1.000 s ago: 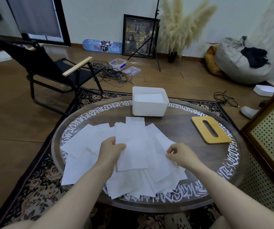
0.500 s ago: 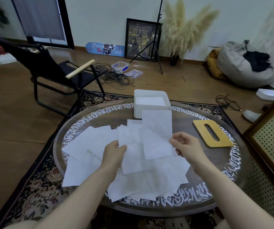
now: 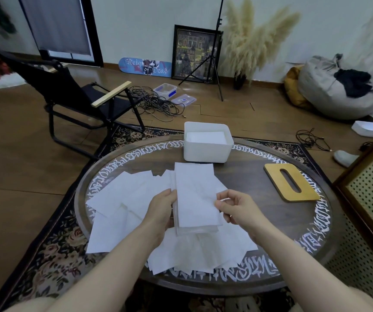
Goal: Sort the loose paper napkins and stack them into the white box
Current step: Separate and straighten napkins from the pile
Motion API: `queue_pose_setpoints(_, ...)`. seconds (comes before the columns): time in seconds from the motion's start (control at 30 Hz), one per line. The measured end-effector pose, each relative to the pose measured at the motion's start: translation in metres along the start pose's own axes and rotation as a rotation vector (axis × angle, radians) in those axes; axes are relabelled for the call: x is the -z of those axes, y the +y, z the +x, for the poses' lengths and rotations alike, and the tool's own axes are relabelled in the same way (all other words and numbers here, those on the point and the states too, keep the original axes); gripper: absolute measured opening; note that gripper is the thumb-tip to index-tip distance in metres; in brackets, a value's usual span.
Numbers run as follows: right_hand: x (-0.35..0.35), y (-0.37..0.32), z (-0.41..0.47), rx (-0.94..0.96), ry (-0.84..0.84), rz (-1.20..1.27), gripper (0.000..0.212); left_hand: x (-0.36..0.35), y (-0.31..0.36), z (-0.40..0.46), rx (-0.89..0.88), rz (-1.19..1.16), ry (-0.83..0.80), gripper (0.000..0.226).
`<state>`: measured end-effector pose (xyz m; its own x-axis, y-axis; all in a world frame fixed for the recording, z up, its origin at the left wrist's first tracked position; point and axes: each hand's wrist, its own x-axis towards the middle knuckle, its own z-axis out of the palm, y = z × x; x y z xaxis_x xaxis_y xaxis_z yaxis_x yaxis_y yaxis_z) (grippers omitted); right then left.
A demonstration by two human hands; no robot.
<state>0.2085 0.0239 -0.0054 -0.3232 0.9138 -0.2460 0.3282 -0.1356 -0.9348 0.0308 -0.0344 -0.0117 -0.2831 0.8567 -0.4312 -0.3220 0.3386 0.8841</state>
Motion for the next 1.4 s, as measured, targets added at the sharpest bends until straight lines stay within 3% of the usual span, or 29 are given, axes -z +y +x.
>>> queue_pose_setpoints(0.3, 0.0, 0.0, -0.001, 0.003, -0.025, -0.032, 0.006, 0.0, 0.0, -0.001, 0.018, -0.02, 0.015, 0.032)
queue_pose_setpoints(0.43, 0.0, -0.002, -0.002, 0.004, -0.023, -0.034, 0.005, 0.001, 0.0, -0.002, -0.067, 0.067, -0.03, 0.016)
queue_pose_setpoints(0.63, 0.01, 0.002, 0.003, 0.126, 0.088, -0.216, 0.057, 0.007, 0.003, -0.002, -0.199, 0.288, -0.15, 0.019)
queue_pose_setpoints(0.8, 0.015, 0.005, 0.005, 0.104, -0.093, -0.267, 0.077, 0.01, -0.001, -0.001, -0.226, 0.571, -0.348, 0.016)
queue_pose_setpoints(0.87, 0.013, 0.007, 0.004, 0.061, -0.197, -0.267, 0.068, 0.009, -0.003, -0.002, -0.222, 0.638, -0.386, 0.017)
queue_pose_setpoints(0.93, 0.009, 0.008, 0.002, 0.04, -0.256, -0.239, 0.041, 0.008, -0.005, -0.001, -0.221, 0.664, -0.394, 0.018)
queue_pose_setpoints(1.03, 0.007, 0.006, -0.001, 0.022, -0.214, -0.18, 0.015, 0.012, -0.004, 0.002, -0.245, 0.688, -0.308, 0.015)
queue_pose_setpoints(1.13, 0.008, 0.008, 0.0, 0.02, -0.088, 0.014, 0.016, 0.017, -0.001, 0.004, -0.244, 0.53, -0.149, 0.016)
queue_pose_setpoints(1.27, -0.002, 0.019, 0.0, -0.01, 0.067, 0.278, 0.017, 0.016, 0.0, 0.006, -0.111, 0.094, -0.054, 0.033)
queue_pose_setpoints(1.4, -0.018, 0.031, -0.002, 0.049, 0.105, 0.308, 0.02, 0.007, -0.012, 0.002, -0.168, 0.103, -0.037, 0.029)
